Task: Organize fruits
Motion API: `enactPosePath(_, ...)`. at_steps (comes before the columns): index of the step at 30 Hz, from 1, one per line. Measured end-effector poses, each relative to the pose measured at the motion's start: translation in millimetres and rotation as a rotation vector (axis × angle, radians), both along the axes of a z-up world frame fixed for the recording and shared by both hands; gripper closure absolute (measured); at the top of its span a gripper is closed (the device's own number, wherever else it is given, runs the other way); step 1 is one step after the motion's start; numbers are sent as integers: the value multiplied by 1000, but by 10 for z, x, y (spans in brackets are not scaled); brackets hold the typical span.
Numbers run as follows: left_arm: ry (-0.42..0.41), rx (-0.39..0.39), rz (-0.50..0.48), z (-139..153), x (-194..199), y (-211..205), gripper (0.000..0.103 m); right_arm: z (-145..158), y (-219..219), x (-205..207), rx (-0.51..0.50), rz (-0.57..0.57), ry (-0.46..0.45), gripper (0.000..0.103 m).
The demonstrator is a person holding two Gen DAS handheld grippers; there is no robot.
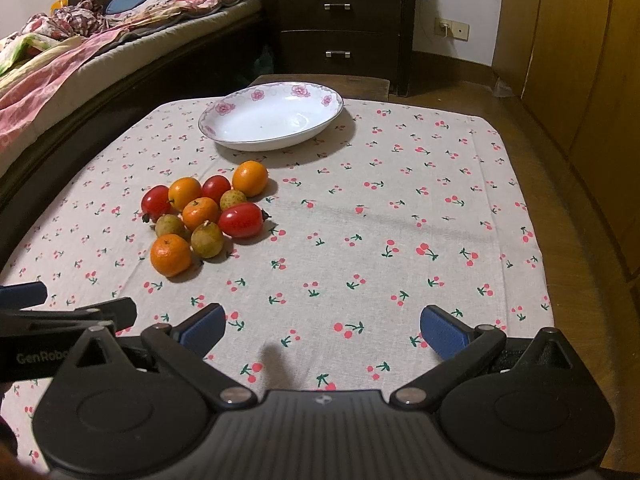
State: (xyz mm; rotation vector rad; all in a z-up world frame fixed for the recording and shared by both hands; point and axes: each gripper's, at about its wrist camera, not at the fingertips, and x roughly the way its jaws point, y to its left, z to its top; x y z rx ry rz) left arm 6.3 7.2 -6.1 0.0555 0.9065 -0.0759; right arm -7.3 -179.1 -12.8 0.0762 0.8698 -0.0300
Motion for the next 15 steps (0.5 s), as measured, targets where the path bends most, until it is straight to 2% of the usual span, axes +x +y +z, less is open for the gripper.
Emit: enactPosePath(15,10,1,1,-22,10,0,0,-18,-1,8,-2,0,9,0)
